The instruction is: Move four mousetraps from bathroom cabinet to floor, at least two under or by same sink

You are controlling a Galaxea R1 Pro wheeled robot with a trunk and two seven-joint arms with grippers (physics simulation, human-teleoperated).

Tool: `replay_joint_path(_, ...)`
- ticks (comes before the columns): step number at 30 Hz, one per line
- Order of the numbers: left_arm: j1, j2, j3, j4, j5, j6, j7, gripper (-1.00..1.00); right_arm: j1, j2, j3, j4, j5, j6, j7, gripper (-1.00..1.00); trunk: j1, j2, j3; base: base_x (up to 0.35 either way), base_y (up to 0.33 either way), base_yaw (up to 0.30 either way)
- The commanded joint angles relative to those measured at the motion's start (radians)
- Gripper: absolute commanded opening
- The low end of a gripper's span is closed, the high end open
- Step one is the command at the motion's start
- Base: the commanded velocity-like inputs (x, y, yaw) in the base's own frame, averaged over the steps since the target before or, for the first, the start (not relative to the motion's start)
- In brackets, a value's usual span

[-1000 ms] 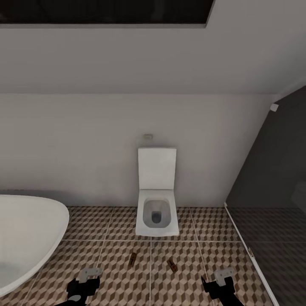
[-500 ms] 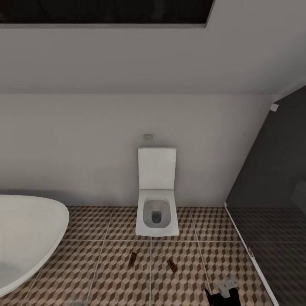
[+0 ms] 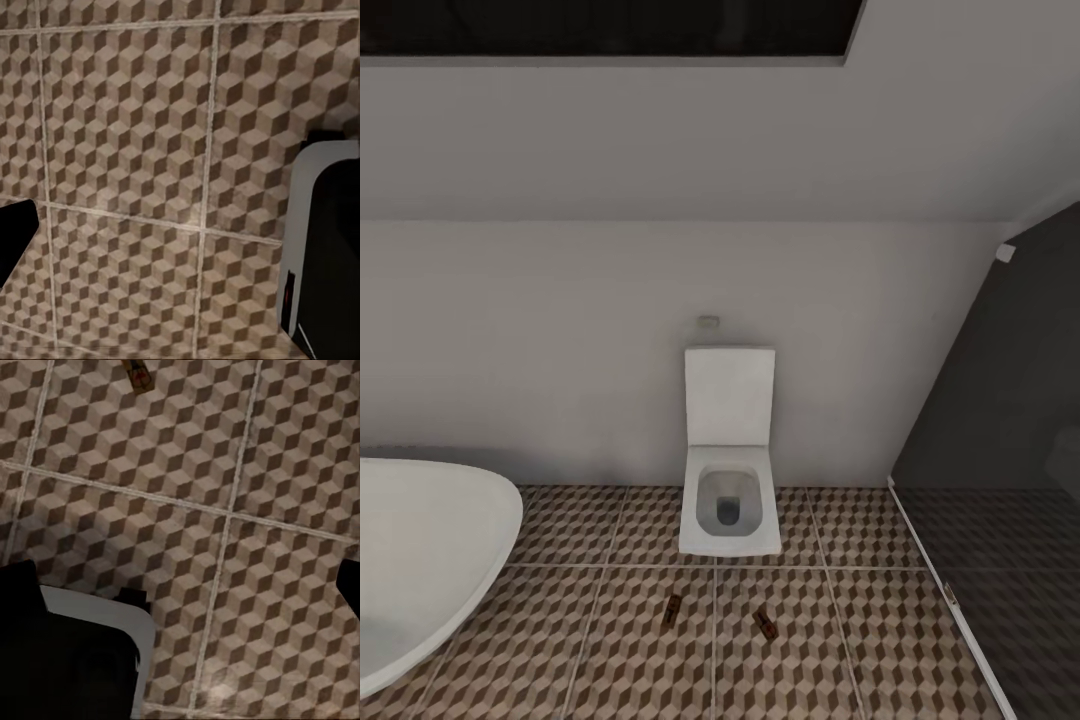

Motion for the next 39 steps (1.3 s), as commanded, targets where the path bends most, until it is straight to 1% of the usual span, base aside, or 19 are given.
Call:
replay_joint_path(1, 0.006, -0.001, -0.009, 0.004, 0.009, -0.007, 0.0, 1.0, 0.009, 0.0, 0.002, 0.001, 0.0, 0.009, 0.002, 1.0, 0.001, -0.002, -0.002, 0.0, 0.0, 0.0)
replay_joint_path(3, 0.024, -0.002, -0.009, 0.004, 0.009, -0.007, 0.0, 1.0, 0.037, -0.001, 0.002, 0.001, -0.005, 0.04, 0.004, 1.0, 0.001, -0.002, -0.002, 0.0, 0.0, 0.0)
replay_joint_path(5, 0.035, -0.003, -0.009, 0.004, 0.009, -0.007, 0.0, 1.0, 0.066, -0.001, 0.002, 0.001, -0.022, 0.058, 0.005, 1.0, 0.001, -0.002, -0.002, 0.0, 0.0, 0.0)
replay_joint_path(7, 0.041, -0.003, -0.009, 0.004, 0.009, -0.007, 0.001, 1.0, 0.094, -0.002, 0.002, 0.001, -0.059, 0.068, 0.005, 1.0, 0.001, -0.002, -0.002, 0.0, 0.0, 0.0)
replay_joint_path(8, 0.043, -0.003, -0.009, 0.003, 0.009, -0.007, 0.001, 1.0, 0.113, -0.002, 0.001, 0.001, -0.094, 0.072, 0.005, 1.0, 0.001, -0.002, -0.002, 0.0, 0.0, 0.0)
replay_joint_path(9, 0.044, -0.004, -0.009, 0.003, 0.009, -0.007, 0.001, 1.0, 0.122, -0.002, 0.001, 0.001, -0.114, 0.074, 0.005, 1.0, 0.001, -0.002, -0.002, 0.0, 0.0, 0.0)
replay_joint_path(10, 0.046, -0.004, -0.008, 0.003, 0.009, -0.007, 0.001, 1.0, 0.137, -0.003, 0.002, 0.001, -0.157, 0.078, 0.005, 1.0, 0.001, -0.002, -0.002, 0.0, 0.0, 0.0)
replay_joint_path(11, 0.047, -0.005, -0.008, 0.003, 0.009, -0.007, 0.001, 1.0, 0.144, -0.003, 0.002, 0.001, -0.178, 0.082, 0.005, 1.0, 0.001, -0.002, -0.002, 0.0, 0.0, 0.0)
replay_joint_path(12, 0.048, -0.007, -0.008, 0.003, 0.009, -0.007, 0.002, 1.0, 0.155, -0.003, 0.002, 0.001, -0.215, 0.093, 0.004, 1.0, 0.001, -0.002, -0.002, 0.0, 0.0, 0.0)
replay_joint_path(14, 0.048, -0.011, -0.007, 0.003, 0.009, -0.007, 0.003, 1.0, 0.162, -0.002, 0.002, 0.001, -0.243, 0.115, 0.004, 1.0, 0.001, -0.002, -0.002, 0.0, 0.0, 0.0)
replay_joint_path(15, 0.048, -0.017, -0.007, 0.003, 0.009, -0.006, 0.004, 1.0, 0.167, -0.002, 0.002, 0.001, -0.261, 0.147, 0.004, 1.0, 0.001, -0.002, -0.002, 0.0, 0.0, 0.0)
replay_joint_path(17, 0.049, -0.024, -0.006, 0.003, 0.009, -0.006, 0.006, 1.0, 0.172, -0.001, 0.002, 0.0, -0.277, 0.206, 0.005, 1.0, 0.001, -0.002, -0.002, 0.0, 0.0, 0.0)
replay_joint_path(21, 0.049, -0.031, -0.006, 0.003, 0.009, -0.004, 0.007, 1.0, 0.175, 0.002, 0.002, -0.003, -0.289, 0.289, 0.004, 1.0, 0.001, -0.002, -0.002, 0.0, 0.0, 0.0)
replay_joint_path(23, 0.049, -0.033, -0.006, 0.002, 0.009, 0.032, 0.005, 1.0, 0.176, 0.005, 0.002, -0.004, -0.293, 0.32, 0.001, 1.0, 0.001, -0.002, -0.002, 0.0, 0.0, 0.0)
replay_joint_path(25, 0.049, -0.034, -0.006, 0.002, 0.009, 0.069, 0.004, 1.0, 0.177, 0.006, 0.002, -0.005, -0.294, 0.327, 0.001, 1.0, 0.001, -0.002, -0.002, 0.0, 0.0, 0.0)
replay_joint_path(26, 0.049, -0.034, -0.006, 0.001, 0.008, 0.111, 0.003, 1.0, 0.178, 0.008, 0.002, -0.006, -0.295, 0.331, 0.0, 1.0, 0.001, -0.002, -0.002, 0.0, 0.0, 0.0)
replay_joint_path(30, 0.049, -0.034, -0.006, 0.0, 0.008, 0.192, 0.002, 1.0, 0.18, 0.011, 0.002, -0.008, -0.298, 0.334, -0.001, 1.0, 0.001, -0.002, -0.002, 0.0, 0.0, 0.0)
replay_joint_path(34, 0.049, -0.034, -0.005, 0.0, 0.008, 0.227, 0.004, 1.0, 0.181, 0.017, 0.001, -0.015, -0.301, 0.334, -0.001, 1.0, 0.001, -0.002, -0.002, 0.0, 0.0, 0.0)
replay_joint_path(39, 0.049, -0.035, -0.005, -0.003, 0.006, 0.231, -0.002, 1.0, 0.181, 0.024, 0.001, -0.019, -0.297, 0.333, -0.001, 1.0, 0.001, -0.002, -0.002, 0.0, 0.0, 0.0)
